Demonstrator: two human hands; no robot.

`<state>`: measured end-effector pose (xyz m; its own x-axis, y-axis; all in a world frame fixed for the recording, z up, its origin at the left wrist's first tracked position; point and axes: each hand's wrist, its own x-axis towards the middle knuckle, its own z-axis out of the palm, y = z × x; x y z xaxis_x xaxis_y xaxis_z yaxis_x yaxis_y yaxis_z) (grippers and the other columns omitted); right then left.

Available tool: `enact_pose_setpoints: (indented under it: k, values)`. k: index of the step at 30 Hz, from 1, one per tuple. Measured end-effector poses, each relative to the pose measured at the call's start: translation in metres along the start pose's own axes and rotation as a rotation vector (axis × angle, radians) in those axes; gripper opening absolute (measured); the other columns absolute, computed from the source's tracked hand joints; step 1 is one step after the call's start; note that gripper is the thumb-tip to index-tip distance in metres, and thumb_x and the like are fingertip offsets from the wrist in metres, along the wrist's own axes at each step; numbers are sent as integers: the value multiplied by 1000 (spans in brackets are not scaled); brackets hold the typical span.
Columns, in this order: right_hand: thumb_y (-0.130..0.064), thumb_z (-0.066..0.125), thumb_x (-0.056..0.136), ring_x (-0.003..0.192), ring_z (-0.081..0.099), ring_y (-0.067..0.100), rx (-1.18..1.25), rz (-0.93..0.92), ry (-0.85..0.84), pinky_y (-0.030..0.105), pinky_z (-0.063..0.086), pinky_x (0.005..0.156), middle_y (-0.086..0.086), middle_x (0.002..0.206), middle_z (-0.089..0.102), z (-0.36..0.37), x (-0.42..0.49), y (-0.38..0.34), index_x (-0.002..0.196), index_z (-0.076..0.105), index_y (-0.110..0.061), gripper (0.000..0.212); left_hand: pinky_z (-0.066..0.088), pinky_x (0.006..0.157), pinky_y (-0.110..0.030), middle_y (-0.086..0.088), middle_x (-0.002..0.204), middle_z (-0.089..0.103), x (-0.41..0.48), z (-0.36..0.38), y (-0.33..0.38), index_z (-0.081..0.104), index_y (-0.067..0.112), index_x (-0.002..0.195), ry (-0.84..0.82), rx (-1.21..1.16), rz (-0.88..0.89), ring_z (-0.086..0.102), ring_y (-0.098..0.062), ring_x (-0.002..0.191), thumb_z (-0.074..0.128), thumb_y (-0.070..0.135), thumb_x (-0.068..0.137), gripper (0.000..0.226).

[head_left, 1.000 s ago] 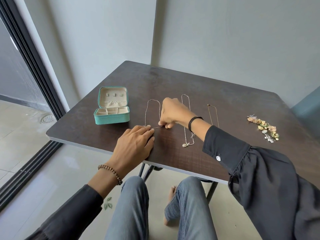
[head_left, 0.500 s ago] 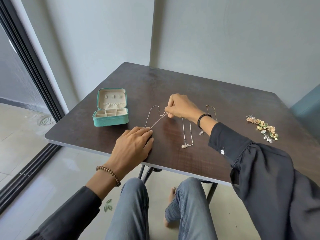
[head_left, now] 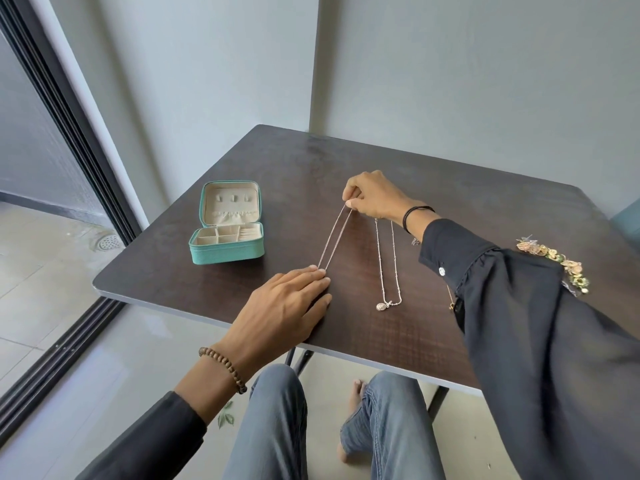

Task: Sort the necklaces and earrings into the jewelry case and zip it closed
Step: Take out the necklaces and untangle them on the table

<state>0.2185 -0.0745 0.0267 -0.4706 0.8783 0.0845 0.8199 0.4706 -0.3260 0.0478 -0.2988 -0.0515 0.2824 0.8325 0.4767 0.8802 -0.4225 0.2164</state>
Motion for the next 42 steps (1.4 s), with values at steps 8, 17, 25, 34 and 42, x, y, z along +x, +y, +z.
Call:
enact_pose_setpoints:
  k: [8,17,25,34,42]
  values:
    - [-7,68,93,95,70,27,-89,-69,-37,41,56,89,12,101,74,10,14,-1,98,74,-6,8,53,89,-31,1,125,72,6,2,6,74,16,117,38,-4,62,66,-15,117,53,36,100,34]
    - [-15,66,96,85,64,17,41,-67,23,39,54,88,2,95,72,10,9,7,98,72,-11,8,54,83,-33,4,125,71,21,-5,0,74,19,114,56,-83,-18,67,-18,109,58,30,98,25]
    - [-13,67,96,87,73,14,540,-61,3,41,58,96,6,86,78,-22,-30,-14,102,74,-11,10,54,93,-21,5,114,73,77,-40,4,74,17,116,201,-544,-381,68,-6,101,61,9,94,27]
    - [-8,69,96,83,67,21,765,-209,-32,32,60,89,7,88,69,-67,-90,-47,109,74,0,16,51,88,-21,3,109,74,101,-55,18,61,13,133,22,-902,-480,68,-4,96,65,21,98,35]
    - [-9,75,91,70,64,15,957,-108,56,34,59,83,12,92,65,-85,-118,-40,108,73,2,21,47,88,-21,-4,88,73,81,-74,37,74,5,103,1,-1044,-481,69,-6,88,66,31,98,28]
